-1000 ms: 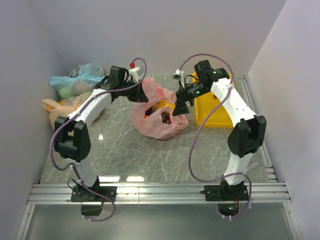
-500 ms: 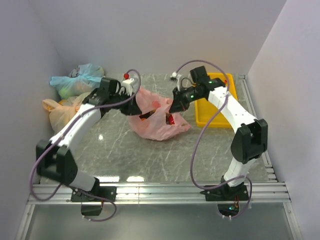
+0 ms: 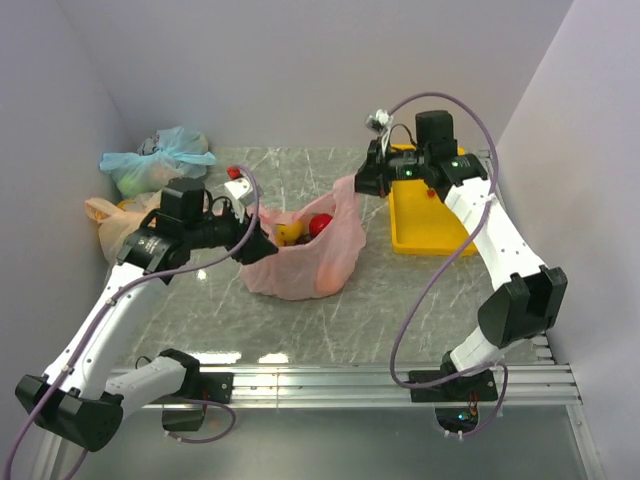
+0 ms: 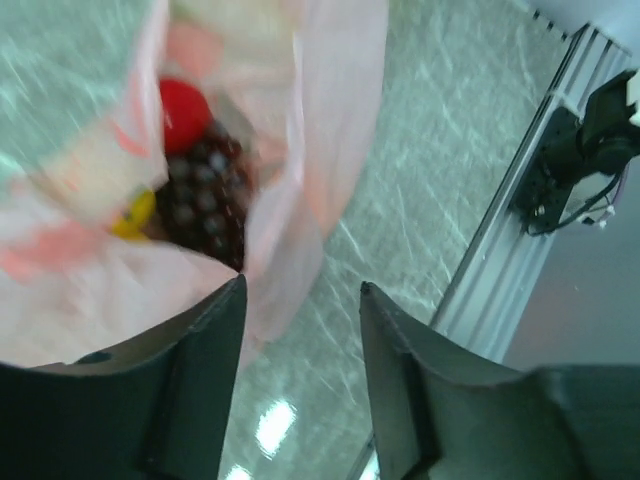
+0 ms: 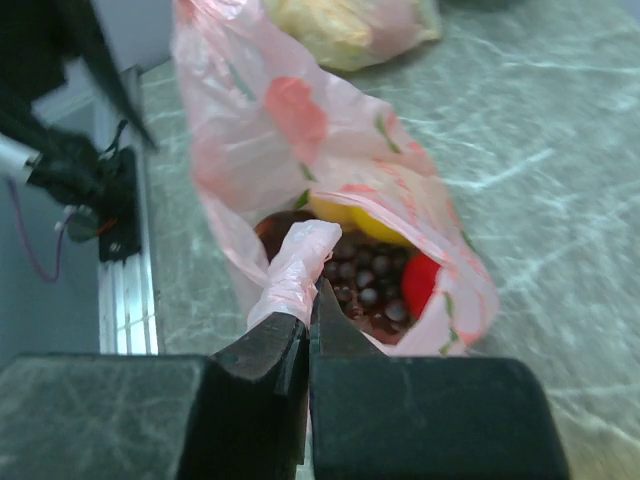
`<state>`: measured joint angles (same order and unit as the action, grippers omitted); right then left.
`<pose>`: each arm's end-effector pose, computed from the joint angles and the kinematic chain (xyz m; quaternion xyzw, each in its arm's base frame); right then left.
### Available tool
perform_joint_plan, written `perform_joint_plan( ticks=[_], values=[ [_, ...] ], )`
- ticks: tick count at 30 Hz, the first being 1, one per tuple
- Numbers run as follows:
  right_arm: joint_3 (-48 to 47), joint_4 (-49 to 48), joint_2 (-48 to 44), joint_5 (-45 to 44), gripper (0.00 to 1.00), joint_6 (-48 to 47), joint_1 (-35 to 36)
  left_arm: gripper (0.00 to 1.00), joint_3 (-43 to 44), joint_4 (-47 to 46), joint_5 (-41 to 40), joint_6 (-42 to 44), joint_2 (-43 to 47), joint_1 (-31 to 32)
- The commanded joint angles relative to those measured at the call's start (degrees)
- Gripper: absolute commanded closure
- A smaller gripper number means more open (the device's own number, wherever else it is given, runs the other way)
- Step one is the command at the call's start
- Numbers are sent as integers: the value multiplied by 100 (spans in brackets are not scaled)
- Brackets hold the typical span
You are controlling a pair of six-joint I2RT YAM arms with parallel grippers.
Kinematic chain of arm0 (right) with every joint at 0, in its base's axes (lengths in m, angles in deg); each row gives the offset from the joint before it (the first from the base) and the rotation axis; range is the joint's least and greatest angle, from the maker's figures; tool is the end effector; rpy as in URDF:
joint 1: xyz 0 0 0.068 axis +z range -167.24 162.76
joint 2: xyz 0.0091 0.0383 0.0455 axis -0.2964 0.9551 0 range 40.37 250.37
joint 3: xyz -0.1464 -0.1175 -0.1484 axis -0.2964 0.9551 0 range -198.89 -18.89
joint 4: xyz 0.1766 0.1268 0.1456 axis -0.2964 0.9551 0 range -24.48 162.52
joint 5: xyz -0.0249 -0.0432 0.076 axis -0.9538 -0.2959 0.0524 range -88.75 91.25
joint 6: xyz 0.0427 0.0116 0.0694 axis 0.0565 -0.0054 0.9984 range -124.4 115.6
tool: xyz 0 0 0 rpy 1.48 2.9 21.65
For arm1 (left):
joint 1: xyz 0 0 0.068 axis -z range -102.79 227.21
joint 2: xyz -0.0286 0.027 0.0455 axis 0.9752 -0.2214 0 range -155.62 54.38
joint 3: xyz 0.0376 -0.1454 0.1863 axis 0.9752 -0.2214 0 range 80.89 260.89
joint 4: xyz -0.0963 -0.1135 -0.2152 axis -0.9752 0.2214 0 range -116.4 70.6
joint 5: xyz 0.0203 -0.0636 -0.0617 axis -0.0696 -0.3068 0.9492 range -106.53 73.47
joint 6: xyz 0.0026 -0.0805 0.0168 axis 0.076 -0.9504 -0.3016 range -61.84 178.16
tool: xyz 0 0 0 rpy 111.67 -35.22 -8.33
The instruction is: Place the fake fruits into the plastic bag and tie a complex knot
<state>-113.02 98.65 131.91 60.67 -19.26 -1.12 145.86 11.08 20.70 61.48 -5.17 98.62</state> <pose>0.3322 0.1601 0.3575 -0.4383 0.6613 0.4351 0.4259 0.2201 -0.1329 0.3244 0.3286 0.7767 -0.3480 0.4094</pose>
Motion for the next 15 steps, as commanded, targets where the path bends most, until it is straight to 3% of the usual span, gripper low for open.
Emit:
perform_joint_plan(
  ticks=[1, 9, 12, 13, 15],
  values=[
    [429, -315, -506, 544, 100, -649, 163, 44, 832, -240, 309, 249, -64, 4],
    [457, -218, -533, 931, 97, -1581, 313, 37, 1965, -1383, 662, -665, -1645, 100],
    [457, -358, -524, 844, 74, -1986, 357, 33, 2537, -1207, 873, -402, -2367, 232],
    [457, -394, -541, 739, 63, -2056, 374, 33, 2582, -1260, 882, -401, -2455, 250],
    [404, -378, -524, 352, 57, -2083, 331, 33, 2556, -1505, 935, -401, -2588, 250]
  ],
)
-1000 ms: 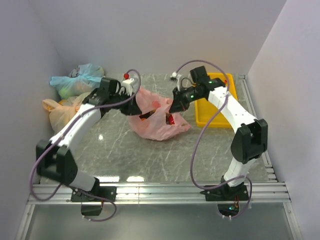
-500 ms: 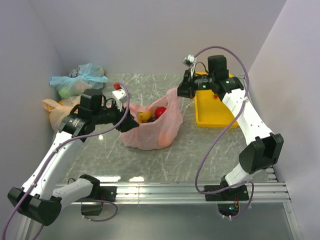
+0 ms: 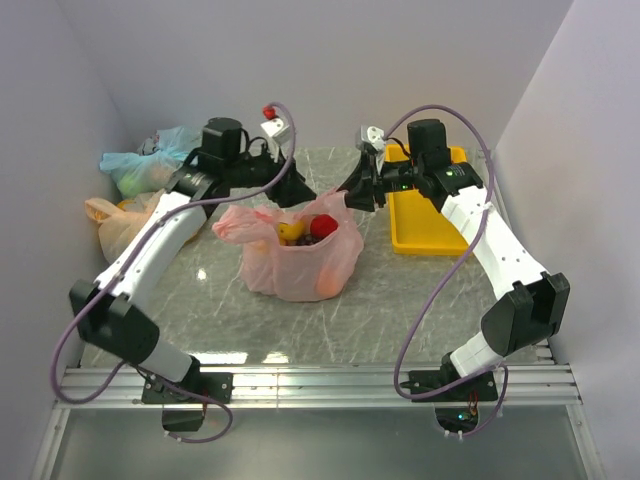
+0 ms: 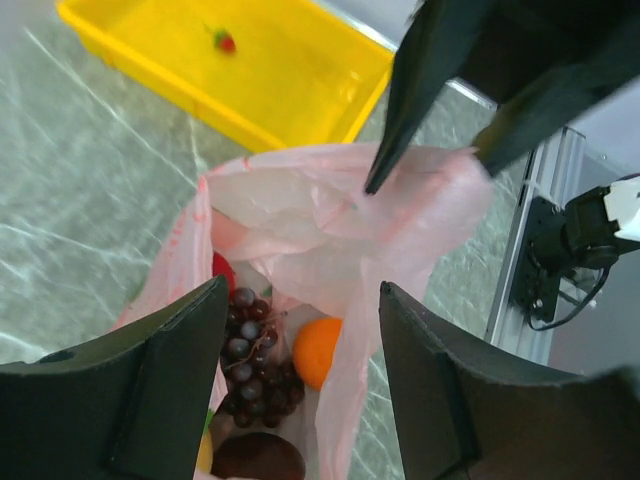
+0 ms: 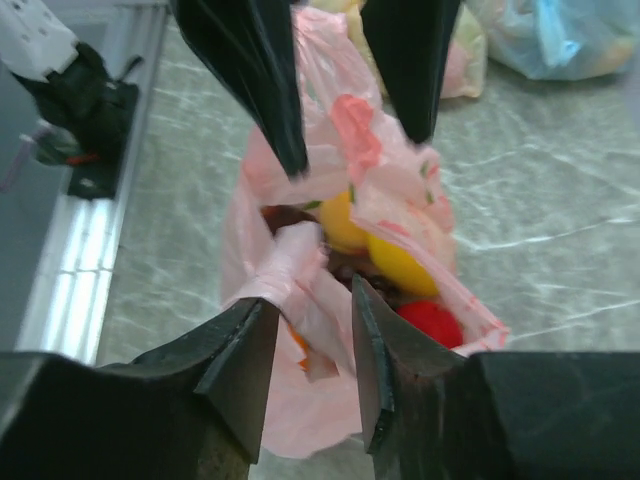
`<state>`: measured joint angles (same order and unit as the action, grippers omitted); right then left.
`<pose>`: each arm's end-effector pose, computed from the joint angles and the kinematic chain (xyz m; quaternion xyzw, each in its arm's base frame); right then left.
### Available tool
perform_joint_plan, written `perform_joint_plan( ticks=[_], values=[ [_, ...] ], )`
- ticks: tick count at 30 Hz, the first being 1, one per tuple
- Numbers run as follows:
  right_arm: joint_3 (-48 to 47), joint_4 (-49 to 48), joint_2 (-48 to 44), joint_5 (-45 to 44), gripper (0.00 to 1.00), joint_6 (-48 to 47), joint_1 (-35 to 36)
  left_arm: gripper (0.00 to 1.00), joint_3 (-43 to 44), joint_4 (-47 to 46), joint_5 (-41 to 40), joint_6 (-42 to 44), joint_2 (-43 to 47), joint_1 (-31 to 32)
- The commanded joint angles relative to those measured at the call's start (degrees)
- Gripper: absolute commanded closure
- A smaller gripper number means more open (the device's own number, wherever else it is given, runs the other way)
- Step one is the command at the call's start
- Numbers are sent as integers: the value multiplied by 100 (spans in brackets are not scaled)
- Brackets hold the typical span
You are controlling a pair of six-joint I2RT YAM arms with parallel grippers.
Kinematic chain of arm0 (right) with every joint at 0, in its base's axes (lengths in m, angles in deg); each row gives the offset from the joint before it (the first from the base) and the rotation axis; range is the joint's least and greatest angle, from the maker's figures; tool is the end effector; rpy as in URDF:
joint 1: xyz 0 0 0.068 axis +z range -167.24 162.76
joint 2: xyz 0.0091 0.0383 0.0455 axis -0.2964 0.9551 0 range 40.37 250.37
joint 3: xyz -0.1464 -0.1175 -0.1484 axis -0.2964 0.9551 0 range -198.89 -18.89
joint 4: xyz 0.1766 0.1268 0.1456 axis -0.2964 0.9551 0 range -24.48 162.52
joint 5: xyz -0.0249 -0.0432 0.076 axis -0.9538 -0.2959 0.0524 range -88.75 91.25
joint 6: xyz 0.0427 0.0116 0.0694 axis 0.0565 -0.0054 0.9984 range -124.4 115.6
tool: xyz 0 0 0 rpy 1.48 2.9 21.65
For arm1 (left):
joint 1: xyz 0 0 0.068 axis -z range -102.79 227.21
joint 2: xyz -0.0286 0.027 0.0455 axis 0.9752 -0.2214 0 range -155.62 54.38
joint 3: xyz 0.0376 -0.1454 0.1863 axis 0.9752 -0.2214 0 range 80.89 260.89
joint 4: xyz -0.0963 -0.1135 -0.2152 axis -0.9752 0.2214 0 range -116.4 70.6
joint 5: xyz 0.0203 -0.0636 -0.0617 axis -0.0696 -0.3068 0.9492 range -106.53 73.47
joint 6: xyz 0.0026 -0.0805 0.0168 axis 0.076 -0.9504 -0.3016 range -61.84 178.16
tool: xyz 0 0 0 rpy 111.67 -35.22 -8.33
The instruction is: Place the fake fruits into the plastic bag and tie a complex knot
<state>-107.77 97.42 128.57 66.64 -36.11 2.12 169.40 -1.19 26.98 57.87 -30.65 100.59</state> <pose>0.3050 0.1761 0.3516 -0.5553 0.5474 0.4235 0.4611 0.3093 -0.1875 0.3699 0.3576 0.7115 -0.4072 0.4472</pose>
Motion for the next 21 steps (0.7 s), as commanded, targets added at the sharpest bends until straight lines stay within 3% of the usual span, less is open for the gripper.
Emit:
perform_joint_plan(
  ticks=[1, 9, 14, 17, 21],
  values=[
    [-173, -72, -163, -376, 57, -668, -37, 33, 158, -350, 351, -58, -57, 53],
    [151, 168, -225, -492, 57, -802, -388, 31, 483, -96, 694, 477, -277, 123],
    [179, -543, -41, -658, 62, -171, -371, 30, 606, -165, 738, 627, -470, 237],
    [-102, -466, 162, -948, 55, -47, -380, 30, 816, -201, 695, 636, -672, 246],
    [-112, -518, 232, -1265, 56, -38, -467, 31, 1010, -192, 659, 654, -839, 255]
  ],
)
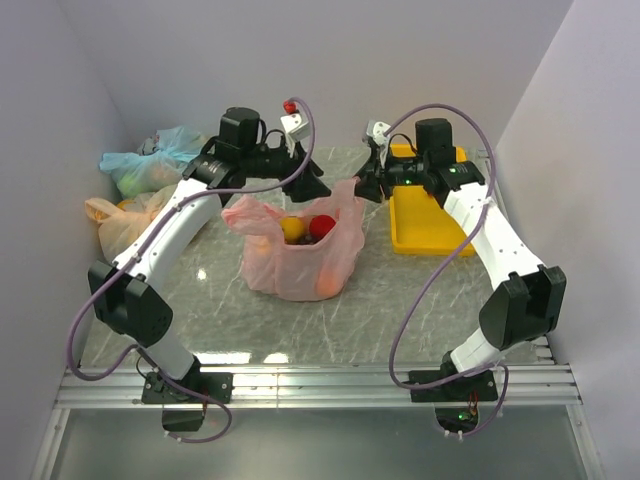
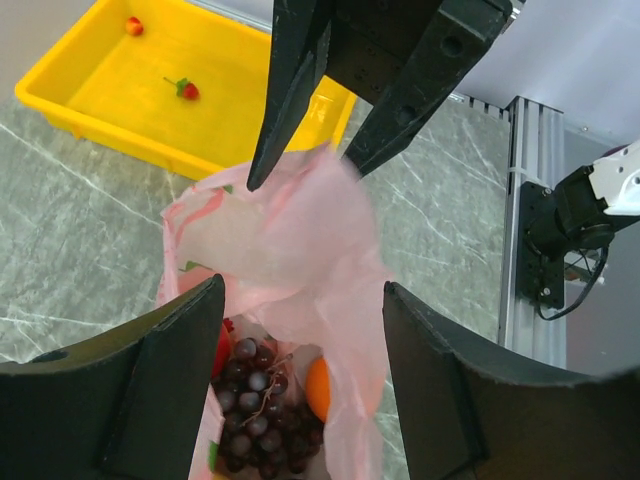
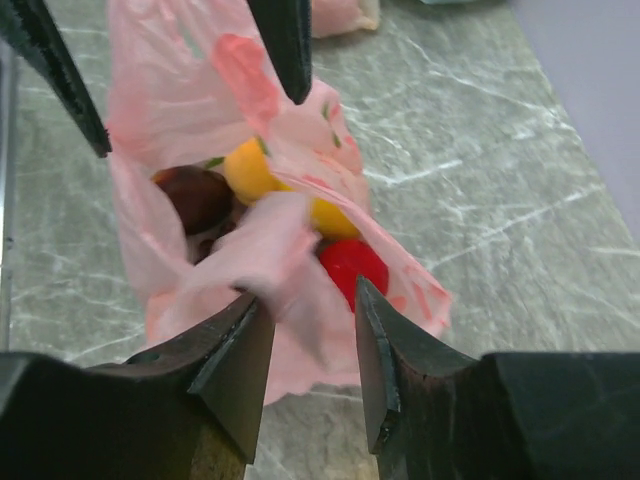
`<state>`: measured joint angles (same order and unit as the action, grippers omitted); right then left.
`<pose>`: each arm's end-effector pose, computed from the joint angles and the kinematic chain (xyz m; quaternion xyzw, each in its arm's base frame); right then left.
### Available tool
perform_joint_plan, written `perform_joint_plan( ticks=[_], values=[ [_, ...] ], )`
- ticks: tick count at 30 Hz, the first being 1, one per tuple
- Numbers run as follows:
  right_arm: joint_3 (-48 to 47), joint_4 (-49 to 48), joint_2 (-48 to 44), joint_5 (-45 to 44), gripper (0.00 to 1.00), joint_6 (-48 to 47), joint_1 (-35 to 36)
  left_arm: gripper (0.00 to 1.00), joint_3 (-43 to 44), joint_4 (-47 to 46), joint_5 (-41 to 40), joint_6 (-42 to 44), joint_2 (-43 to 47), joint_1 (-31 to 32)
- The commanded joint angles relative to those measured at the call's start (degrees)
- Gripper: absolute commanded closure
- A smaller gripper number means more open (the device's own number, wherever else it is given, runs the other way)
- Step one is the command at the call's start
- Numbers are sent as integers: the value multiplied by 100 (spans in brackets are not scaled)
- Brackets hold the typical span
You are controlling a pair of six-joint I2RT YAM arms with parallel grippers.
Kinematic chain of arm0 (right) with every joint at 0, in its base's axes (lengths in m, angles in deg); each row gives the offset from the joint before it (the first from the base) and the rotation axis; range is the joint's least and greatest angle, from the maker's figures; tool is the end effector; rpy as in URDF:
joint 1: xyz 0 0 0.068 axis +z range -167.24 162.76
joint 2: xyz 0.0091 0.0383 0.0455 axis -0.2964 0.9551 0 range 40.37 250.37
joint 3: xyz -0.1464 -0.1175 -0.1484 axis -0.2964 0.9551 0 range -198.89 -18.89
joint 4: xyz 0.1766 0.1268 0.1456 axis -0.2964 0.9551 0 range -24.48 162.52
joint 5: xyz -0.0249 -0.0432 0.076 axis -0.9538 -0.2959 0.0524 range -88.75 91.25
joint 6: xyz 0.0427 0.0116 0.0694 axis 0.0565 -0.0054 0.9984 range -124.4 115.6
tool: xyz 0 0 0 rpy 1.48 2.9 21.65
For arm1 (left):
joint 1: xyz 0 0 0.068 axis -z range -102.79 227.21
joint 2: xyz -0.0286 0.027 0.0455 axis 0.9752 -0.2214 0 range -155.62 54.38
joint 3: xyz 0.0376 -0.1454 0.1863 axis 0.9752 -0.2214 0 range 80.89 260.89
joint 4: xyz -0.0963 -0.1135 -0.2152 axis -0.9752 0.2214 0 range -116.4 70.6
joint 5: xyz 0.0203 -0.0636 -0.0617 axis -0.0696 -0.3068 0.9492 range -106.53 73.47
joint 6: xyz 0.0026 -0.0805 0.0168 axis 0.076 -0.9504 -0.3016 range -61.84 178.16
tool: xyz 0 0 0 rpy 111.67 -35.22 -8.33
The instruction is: Place the fake fruits into the plastic bag and tie a complex knot
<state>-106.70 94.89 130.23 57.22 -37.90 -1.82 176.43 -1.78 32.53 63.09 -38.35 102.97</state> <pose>0.3352 0.1540 0.3343 -0.5278 0.6061 0.3363 0.4909 0.3234 -0.2162 0.3694 0.4238 0.6649 -0.4304 0.4394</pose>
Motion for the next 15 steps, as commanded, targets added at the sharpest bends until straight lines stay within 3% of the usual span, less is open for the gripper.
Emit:
perform_joint_plan(
  ticks=[1, 5, 6, 10, 15],
  values=[
    [-210, -273, 118, -358, 56, 124, -100, 31, 324, -142, 104, 149, -105, 8],
    [-368, -98, 338, -428, 64, 72, -153, 30, 368, -229, 43, 157, -184, 17],
    [-394, -80, 374, -394, 76, 28, -171, 30, 385, -247, 42, 184, -202, 8],
    [-465, -273, 418, -34, 100, 97, -224, 29, 745, -160, 209, 307, -447, 17],
    [-456, -660, 304, 713, 100, 19, -171, 31, 1088, -177, 403, 219, -702, 26]
  ],
)
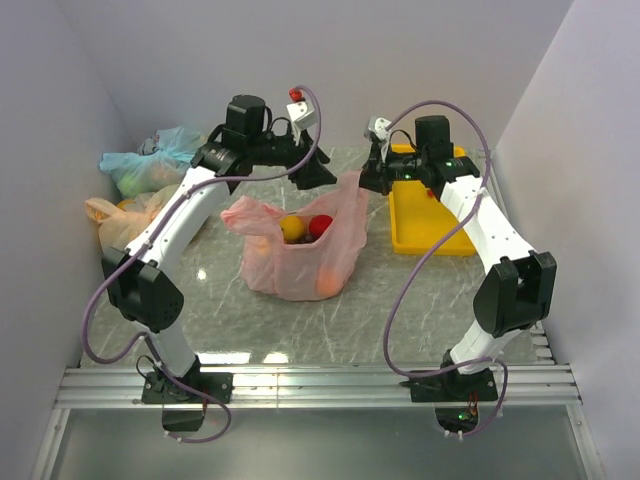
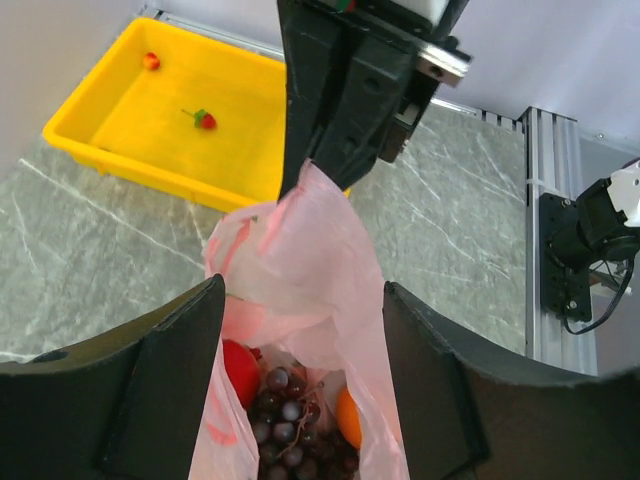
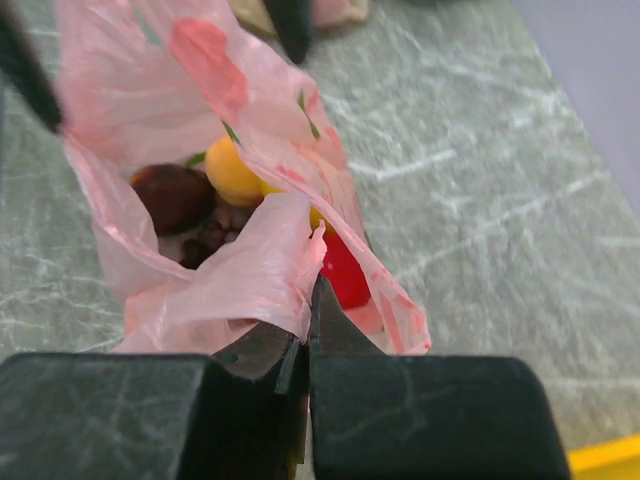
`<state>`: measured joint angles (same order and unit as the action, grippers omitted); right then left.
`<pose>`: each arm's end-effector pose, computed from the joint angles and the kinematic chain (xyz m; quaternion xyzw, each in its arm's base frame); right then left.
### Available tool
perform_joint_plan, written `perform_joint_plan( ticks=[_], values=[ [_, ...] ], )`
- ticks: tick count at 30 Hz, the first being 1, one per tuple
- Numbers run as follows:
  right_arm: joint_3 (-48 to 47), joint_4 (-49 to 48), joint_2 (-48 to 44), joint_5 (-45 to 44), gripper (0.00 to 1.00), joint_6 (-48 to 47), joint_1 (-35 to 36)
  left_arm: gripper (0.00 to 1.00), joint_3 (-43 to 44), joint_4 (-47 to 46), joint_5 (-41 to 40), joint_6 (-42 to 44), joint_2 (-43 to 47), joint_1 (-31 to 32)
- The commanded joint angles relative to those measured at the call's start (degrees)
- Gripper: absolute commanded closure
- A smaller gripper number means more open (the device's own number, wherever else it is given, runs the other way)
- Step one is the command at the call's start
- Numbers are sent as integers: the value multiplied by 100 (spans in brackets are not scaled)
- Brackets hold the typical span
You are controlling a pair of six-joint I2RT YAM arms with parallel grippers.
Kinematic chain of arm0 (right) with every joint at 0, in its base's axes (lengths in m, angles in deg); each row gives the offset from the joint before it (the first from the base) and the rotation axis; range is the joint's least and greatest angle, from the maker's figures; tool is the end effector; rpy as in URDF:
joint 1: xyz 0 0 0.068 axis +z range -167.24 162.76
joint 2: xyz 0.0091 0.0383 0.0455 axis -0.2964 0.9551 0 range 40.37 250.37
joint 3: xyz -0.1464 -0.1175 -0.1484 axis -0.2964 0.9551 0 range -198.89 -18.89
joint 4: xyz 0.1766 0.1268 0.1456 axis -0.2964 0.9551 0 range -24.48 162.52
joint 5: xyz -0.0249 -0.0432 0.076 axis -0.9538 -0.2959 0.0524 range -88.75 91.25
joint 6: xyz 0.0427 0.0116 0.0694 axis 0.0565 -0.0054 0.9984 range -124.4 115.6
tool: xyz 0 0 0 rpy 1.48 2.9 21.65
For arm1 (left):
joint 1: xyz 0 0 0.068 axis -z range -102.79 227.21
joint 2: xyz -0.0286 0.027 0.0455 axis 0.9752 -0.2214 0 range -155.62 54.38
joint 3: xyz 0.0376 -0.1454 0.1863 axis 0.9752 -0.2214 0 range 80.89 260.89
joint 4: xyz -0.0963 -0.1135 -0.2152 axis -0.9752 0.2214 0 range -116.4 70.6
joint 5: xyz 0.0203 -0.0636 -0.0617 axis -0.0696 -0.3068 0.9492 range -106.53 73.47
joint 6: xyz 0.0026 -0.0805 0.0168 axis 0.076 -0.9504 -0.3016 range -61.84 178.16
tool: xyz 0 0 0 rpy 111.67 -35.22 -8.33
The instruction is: Place the fake fruits into the plastic bag and tie a complex knot
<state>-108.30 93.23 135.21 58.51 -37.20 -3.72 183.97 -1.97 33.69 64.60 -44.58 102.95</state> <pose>0.3589 0.1482 0.3167 -0.5133 0.6200 0.3454 0.4824 0.3439 -0.2270 0.3757 0.4389 0.6468 -0.4301 0.4517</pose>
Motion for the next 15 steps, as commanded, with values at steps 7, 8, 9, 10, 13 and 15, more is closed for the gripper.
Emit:
perform_joint_plan(
  ticks=[7, 8, 9, 10, 13, 15],
  values=[
    [-367, -793, -186, 980, 100, -244, 283, 36, 379, -324, 515, -116, -221, 45],
    [-454, -671, -169, 1015, 100, -306, 326, 38, 353, -385, 550, -151, -203, 63],
    [-481, -626, -160, 1042, 100, -437, 353, 39, 309, -412, 585, -178, -203, 80],
    [-490, -582, -160, 1060, 100, -482, 379, 42, 239, -430, 594, -187, -159, 107],
    [-481, -380, -212, 1130, 100, -728, 467, 52, 124, -500, 665, -239, -115, 151],
    [-438, -344, -265, 1139, 100, -833, 520, 57, 89, -491, 708, -222, -115, 186]
  ],
)
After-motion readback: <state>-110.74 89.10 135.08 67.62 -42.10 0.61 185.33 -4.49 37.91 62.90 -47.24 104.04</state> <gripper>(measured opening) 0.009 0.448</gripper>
